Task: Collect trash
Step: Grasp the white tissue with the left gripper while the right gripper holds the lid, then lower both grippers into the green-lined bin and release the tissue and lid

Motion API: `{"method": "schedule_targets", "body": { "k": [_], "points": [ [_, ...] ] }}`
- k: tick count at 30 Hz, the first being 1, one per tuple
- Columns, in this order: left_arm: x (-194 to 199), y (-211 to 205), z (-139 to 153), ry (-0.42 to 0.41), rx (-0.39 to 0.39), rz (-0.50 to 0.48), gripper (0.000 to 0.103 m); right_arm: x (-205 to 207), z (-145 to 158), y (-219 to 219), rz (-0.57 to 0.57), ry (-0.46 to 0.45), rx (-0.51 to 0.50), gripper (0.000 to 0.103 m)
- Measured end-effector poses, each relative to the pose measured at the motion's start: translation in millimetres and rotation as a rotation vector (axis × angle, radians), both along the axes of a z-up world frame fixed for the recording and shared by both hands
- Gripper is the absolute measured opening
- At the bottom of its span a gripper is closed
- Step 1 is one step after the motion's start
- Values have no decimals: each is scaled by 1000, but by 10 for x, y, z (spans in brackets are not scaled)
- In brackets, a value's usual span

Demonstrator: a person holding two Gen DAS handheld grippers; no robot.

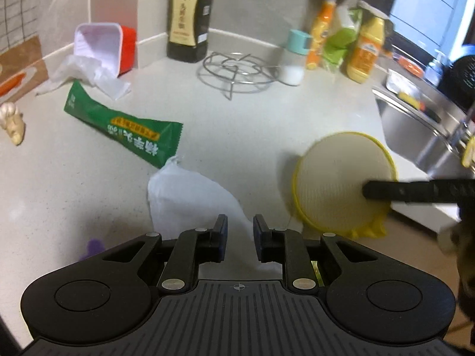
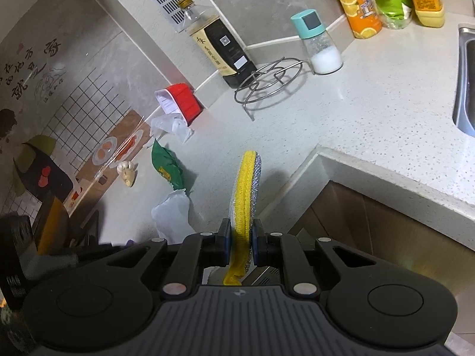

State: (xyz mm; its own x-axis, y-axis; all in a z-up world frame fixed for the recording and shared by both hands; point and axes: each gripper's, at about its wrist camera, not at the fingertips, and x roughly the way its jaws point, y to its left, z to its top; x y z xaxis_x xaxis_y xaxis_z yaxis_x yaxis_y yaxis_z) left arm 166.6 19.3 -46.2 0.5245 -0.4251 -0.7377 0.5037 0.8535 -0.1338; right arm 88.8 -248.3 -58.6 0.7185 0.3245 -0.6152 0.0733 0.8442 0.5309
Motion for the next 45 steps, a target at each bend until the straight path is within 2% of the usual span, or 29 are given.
{"method": "schedule_targets", "body": {
  "k": [3, 5, 7, 14, 20, 22, 25, 31, 35, 37, 39, 41, 45],
  "points": [
    [121, -120, -154, 0, 68, 35, 23, -18, -15, -7, -5, -1, 4, 14],
    [102, -191, -243, -13, 138, 19, 23, -24, -18, -6, -5, 0, -1, 14],
    [40, -234, -268, -59, 169, -8, 23, -44, -25, -11, -5, 0, -4, 13],
    [37, -251, -255, -65, 194, -24, 22, -69, -49, -46, -17, 4, 9, 14],
    [48, -198, -272, -41, 120, 64, 22, -55, -48, 12, 4, -4, 16, 14],
    [61, -178, -273, -44, 109, 78, 12, -54, -50, 30, 11, -7, 19, 14],
    [60, -91, -255, -30, 20, 96, 8, -64, -48, 49, 14, -10, 17, 14],
    [-179, -26, 102, -188, -11, 63, 7, -93, -11, 66, 0, -6, -15, 14],
    [-356, 27, 354, -230, -95, -16, 7, -154, 54, 73, -44, -7, -38, 14],
    [-442, -19, 390, -215, -140, -94, 7, -259, 106, 63, -78, -8, -29, 14],
    [-524, -96, 317, -154, -193, -179, 7, -396, 144, 64, -125, 0, -38, 14],
    [-607, -209, 142, -70, -233, -260, 7, -598, 157, 53, -200, 26, -59, 14],
    [-791, -525, -301, 102, -229, -365, 8, -1132, 56, 20, -376, 129, -120, 14]
  ]
}}
